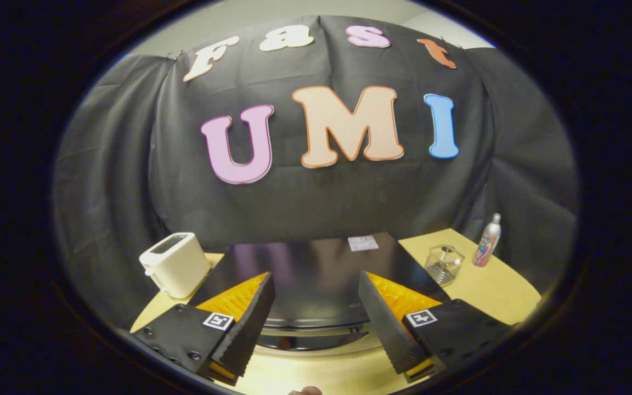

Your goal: Open the toaster oven, put the food inside, and close the toaster oven door.

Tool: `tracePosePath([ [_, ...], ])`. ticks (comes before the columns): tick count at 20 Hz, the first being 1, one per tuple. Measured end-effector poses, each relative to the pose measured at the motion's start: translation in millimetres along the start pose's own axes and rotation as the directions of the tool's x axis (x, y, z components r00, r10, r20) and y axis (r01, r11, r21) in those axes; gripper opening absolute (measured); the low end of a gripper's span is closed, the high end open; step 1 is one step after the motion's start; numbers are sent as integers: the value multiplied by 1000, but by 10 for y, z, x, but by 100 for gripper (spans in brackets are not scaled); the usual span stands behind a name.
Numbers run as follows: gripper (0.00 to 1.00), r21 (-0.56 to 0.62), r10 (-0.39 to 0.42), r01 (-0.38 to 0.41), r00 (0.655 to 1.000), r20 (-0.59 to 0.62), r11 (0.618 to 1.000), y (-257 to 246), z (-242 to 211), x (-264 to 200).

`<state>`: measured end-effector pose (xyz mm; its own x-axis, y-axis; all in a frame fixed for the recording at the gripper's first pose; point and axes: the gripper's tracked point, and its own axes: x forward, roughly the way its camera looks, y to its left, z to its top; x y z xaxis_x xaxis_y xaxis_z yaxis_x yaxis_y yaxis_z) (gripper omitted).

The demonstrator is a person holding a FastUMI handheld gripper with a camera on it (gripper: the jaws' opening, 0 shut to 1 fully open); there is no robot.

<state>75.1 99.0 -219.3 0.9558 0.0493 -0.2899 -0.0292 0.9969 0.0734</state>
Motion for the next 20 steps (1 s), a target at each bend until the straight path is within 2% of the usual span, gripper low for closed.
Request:
tracePosePath([
  [4,98,-7,9,-9,997,-82,1000,30,-346,30],
  [8,99,-42,0,-3,998,-70,999,3,-341,-31],
  [20,99,-49,-18,14,995,-99,999,-50,-535,-448],
])
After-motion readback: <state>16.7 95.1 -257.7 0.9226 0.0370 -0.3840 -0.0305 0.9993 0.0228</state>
